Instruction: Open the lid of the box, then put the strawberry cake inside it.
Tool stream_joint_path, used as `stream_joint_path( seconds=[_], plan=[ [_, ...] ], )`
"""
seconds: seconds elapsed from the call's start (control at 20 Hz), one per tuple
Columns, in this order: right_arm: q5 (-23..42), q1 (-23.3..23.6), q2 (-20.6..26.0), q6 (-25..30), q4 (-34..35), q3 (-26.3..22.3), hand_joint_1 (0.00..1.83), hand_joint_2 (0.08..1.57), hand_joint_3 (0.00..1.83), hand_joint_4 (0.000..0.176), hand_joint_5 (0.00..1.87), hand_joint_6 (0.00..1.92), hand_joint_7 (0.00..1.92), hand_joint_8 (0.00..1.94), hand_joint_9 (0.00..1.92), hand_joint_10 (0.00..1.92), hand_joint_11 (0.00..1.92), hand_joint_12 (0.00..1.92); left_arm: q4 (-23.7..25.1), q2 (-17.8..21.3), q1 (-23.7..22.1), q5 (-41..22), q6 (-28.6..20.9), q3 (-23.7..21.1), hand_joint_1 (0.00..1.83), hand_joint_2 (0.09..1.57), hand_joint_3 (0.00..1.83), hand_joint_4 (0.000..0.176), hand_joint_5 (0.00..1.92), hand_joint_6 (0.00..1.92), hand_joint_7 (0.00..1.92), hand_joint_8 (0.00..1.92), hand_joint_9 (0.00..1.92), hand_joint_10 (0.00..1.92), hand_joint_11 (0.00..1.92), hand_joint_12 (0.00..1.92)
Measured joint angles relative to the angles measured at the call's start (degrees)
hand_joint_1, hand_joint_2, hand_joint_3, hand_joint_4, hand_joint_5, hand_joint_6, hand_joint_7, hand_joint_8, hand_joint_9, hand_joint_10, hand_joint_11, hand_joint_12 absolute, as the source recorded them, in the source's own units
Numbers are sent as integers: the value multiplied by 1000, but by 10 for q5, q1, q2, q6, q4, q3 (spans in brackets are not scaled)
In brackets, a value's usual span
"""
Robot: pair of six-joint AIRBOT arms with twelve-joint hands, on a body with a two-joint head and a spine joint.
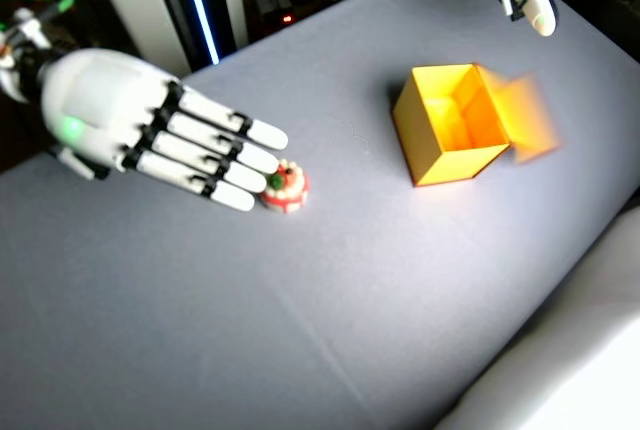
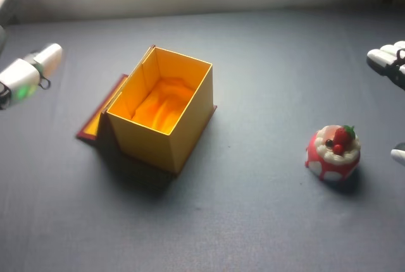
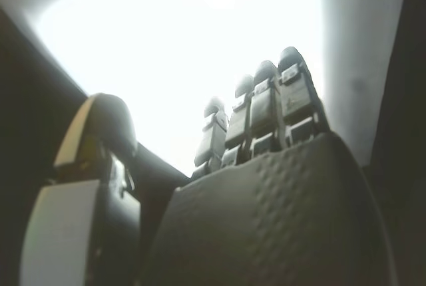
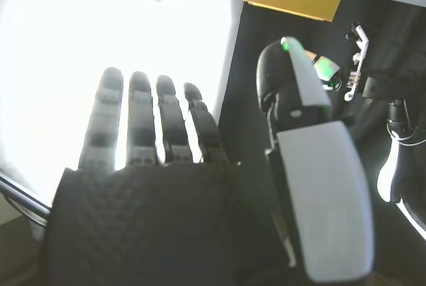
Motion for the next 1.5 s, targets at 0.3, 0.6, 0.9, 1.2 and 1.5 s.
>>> stream_joint_path(
  seconds=[0.3, 0.6, 0.9, 1.2, 1.5],
  plan=[
    [-47, 19, -20, 14, 0, 25, 828, 1167, 0, 0, 0, 0, 0, 0, 0, 0, 4, 2, 176, 26, 5, 29, -3, -44, 827, 1402, 0, 98, 52, 16, 0, 0, 0, 0, 0, 14],
    [-141, 77, -67, 16, -14, 70, 900, 1108, 0, 0, 30, 7, 31, 4, 62, 22, 0, 547, 264, 59, 31, 47, -5, -86, 675, 1417, 8, 39, 49, 4, 0, 0, 0, 0, 0, 0],
    [-236, 113, -113, 18, -19, 116, 968, 1135, 5, 0, 86, 13, 124, 16, 166, 48, 0, 916, 274, 64, 38, 32, -10, -90, 679, 1431, 6, 43, 43, 0, 0, 0, 0, 0, 0, 0],
    [-290, 153, -152, 63, -37, 171, 1159, 1193, 1, 0, 822, 1137, 1119, 1805, 1319, 1848, 1373, 1913, 275, 71, 47, 21, -11, -94, 612, 1440, 6, 46, 17, 0, 0, 0, 0, 0, 0, 0],
    [-300, 196, -146, 87, -117, 163, 1126, 1218, 0, 0, 786, 1279, 1111, 1938, 1336, 1921, 1431, 1921, 273, 81, 67, 9, -11, -106, 673, 1430, 0, 46, 3, 0, 0, 0, 0, 0, 0, 0]
  ],
)
